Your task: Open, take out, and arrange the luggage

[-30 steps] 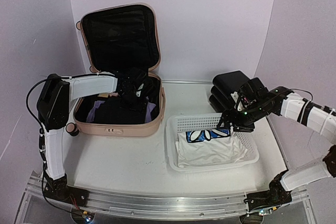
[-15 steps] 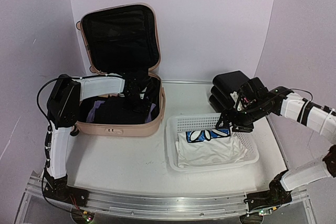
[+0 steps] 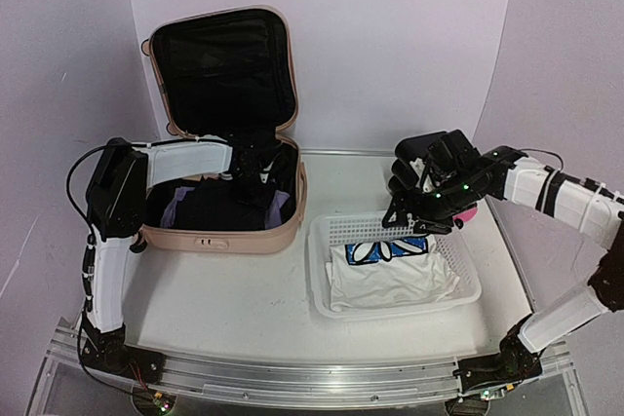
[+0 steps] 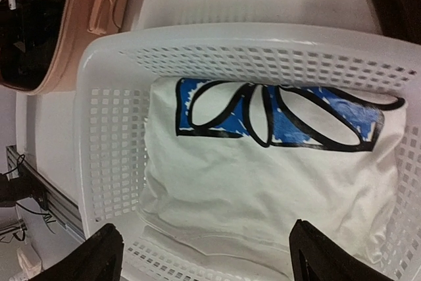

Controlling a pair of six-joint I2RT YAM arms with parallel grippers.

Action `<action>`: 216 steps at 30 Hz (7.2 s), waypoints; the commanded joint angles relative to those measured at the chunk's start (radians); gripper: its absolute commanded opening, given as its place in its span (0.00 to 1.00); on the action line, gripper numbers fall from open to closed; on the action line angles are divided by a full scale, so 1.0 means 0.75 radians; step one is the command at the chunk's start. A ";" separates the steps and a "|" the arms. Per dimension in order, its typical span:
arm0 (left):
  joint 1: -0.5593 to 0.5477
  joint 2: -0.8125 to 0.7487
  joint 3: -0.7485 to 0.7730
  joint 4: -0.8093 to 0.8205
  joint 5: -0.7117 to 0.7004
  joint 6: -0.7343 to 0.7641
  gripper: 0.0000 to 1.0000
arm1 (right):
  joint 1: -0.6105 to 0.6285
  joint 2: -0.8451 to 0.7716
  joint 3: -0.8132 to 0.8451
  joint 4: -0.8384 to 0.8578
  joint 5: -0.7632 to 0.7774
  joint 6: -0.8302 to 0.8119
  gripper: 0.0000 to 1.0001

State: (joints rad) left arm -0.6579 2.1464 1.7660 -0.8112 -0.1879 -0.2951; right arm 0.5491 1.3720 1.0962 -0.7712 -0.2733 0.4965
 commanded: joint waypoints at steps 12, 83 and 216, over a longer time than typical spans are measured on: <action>0.077 -0.344 -0.191 0.137 0.166 0.005 0.00 | 0.246 0.634 0.733 0.284 0.089 0.493 0.89; 0.198 -1.303 -0.701 0.149 0.299 0.154 0.72 | 0.485 1.426 1.670 0.685 0.027 1.251 0.00; 0.214 -1.103 -0.712 0.321 0.489 0.062 0.73 | -0.345 0.368 0.062 -0.152 -0.457 -0.173 0.00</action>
State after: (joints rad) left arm -0.5018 1.3224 1.1790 -0.5941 0.1654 -0.2440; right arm 0.2958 1.6962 1.1027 -0.7788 -0.7506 0.5190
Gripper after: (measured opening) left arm 0.729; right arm 0.126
